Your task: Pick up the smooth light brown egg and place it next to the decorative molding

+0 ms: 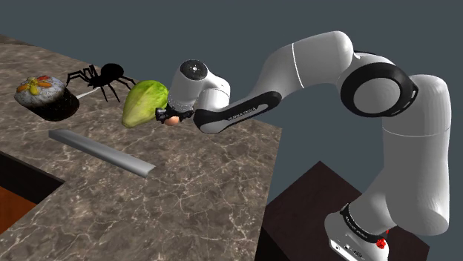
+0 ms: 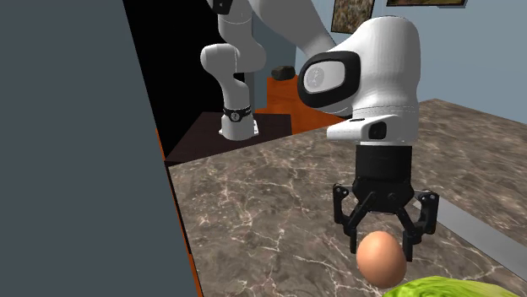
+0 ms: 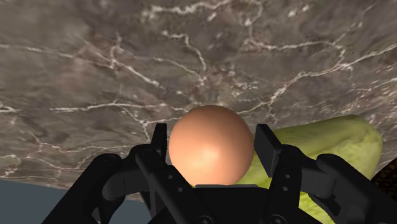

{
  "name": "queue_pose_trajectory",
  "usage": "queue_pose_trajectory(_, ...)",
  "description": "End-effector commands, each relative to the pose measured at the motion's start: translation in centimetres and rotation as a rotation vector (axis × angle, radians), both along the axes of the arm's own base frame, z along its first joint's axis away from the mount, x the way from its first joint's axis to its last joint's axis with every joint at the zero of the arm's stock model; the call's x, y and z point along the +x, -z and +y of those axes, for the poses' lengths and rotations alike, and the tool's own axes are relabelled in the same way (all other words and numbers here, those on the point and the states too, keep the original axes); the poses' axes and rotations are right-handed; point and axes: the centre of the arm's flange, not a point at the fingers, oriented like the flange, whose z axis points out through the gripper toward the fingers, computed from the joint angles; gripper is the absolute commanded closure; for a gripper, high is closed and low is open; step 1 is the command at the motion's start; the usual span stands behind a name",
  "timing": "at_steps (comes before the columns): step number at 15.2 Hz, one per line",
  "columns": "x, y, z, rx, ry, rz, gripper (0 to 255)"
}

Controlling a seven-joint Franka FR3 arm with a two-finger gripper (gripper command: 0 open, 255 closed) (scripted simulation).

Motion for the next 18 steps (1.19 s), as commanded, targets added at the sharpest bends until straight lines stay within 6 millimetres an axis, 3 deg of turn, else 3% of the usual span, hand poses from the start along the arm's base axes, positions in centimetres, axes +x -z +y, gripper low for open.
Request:
queue_pose_trajectory(1, 0.0, 0.0, 0.0, 0.000, 0.000, 0.000, 255)
queue_pose_trajectory(2, 0.0, 0.0, 0.0, 0.000, 0.000, 0.000, 0)
queue_pose_trajectory(7, 0.0, 0.0, 0.0, 0.000, 0.000, 0.000, 0)
queue_pose_trajectory(11, -2.4, -4.4, -0.1, 0.000, 0.000, 0.000, 0)
queue_pose_trajectory(18, -2.4, -4.4, -0.1, 0.000, 0.000, 0.000, 0)
